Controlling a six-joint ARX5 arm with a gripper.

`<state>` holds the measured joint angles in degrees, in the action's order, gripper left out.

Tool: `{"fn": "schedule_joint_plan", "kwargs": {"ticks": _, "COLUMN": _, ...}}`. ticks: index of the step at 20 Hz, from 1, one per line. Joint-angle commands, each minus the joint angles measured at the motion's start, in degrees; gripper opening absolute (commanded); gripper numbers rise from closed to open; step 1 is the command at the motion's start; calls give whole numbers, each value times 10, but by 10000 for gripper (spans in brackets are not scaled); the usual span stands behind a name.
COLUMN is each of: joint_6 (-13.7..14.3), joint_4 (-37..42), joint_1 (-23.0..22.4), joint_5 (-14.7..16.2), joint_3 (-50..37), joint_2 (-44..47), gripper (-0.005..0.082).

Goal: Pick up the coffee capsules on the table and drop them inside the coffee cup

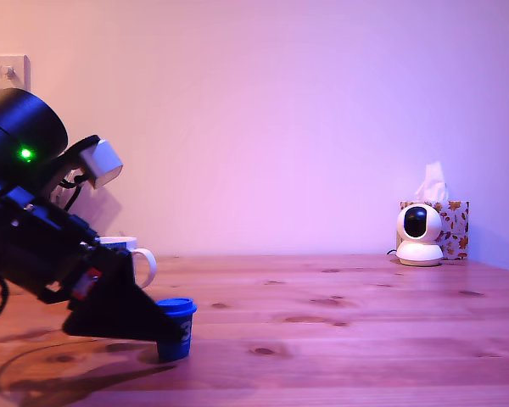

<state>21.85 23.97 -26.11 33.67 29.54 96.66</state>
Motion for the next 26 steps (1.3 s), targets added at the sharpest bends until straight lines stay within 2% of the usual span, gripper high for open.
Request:
{"fn": "schedule_joint_plan", "kwargs": {"ticks": 1, "joint_6": -10, "joint_4": 21, "joint_1": 1, "joint_5": 7, "joint_3": -8, "joint_2": 28, "gripper": 481}}
{"fn": "schedule_joint_plan", "kwargs": {"ticks": 3, "joint_6": -10, "joint_4": 40, "joint_1": 0, "joint_5": 13, "joint_3": -8, "joint_2": 43, "gripper": 481}}
{"fn": "schedule_joint_plan", "kwargs": {"ticks": 5, "joint_6": -24, "joint_4": 61, "joint_1": -2, "joint_5": 14, "joint_3": -8, "joint_2": 54, "gripper": 481}}
{"fn": "schedule_joint_plan", "kwargs": {"ticks": 10, "joint_6": -24, "joint_4": 88, "joint_1": -2, "joint_5": 12, "joint_3": -8, "joint_2": 61, "gripper": 469}}
{"fn": "schedule_joint_plan", "kwargs": {"ticks": 16, "joint_6": -24, "joint_4": 87, "joint_1": -2, "joint_5": 4, "joint_3": -8, "joint_2": 61, "gripper": 232}}
{"fn": "schedule_joint_plan", "kwargs": {"ticks": 20, "joint_6": -25, "joint_4": 91, "joint_1": -2, "joint_5": 4, "joint_3": -8, "joint_2": 61, "gripper": 196}}
{"fn": "schedule_joint_plan", "kwargs": {"ticks": 26, "joint_6": -67, "joint_4": 90, "joint_1": -1, "joint_5": 4, "joint_3": -8, "joint_2": 31, "gripper": 196}}
